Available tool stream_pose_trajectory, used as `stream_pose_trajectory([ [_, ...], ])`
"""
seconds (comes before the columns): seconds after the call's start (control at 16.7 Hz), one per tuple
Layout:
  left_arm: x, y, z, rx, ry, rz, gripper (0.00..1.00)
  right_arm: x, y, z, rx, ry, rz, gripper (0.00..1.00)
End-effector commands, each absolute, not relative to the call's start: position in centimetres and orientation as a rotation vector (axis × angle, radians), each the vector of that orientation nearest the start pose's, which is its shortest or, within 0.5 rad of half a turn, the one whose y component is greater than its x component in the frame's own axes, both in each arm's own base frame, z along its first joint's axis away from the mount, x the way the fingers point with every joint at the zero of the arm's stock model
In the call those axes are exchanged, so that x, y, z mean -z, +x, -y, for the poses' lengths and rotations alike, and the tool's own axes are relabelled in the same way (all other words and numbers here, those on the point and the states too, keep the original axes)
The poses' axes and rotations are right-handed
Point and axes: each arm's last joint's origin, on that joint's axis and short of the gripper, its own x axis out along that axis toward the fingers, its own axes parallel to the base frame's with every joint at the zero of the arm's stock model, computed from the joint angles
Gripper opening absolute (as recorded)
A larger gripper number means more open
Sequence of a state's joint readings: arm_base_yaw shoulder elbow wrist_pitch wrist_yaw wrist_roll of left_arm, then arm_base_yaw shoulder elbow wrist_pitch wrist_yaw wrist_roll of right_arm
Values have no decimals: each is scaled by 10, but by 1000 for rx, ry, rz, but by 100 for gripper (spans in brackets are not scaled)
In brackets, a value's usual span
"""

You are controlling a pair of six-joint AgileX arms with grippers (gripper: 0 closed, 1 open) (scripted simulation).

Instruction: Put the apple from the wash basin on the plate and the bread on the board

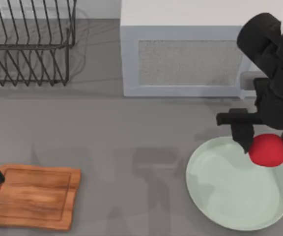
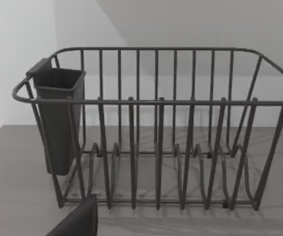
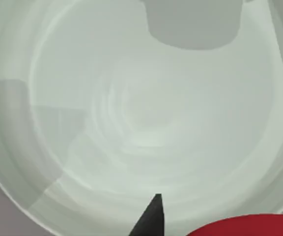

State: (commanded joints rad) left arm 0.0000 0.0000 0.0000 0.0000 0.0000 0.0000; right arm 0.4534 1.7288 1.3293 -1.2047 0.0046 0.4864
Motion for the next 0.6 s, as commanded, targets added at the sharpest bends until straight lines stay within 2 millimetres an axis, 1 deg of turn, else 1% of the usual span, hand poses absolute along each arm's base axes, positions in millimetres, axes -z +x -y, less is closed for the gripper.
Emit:
stream_pose_trajectory([
  [0.18, -160, 106, 1, 0, 0, 0, 100, -229, 270, -157, 11, 8, -1574, 0],
  [0.48, -160, 106, 1, 0, 0, 0, 100, -230, 268, -159, 8, 8, -1571, 0],
  [0.6, -160, 106, 1, 0, 0, 0, 100, -230, 268, -159, 8, 8, -1571, 15],
])
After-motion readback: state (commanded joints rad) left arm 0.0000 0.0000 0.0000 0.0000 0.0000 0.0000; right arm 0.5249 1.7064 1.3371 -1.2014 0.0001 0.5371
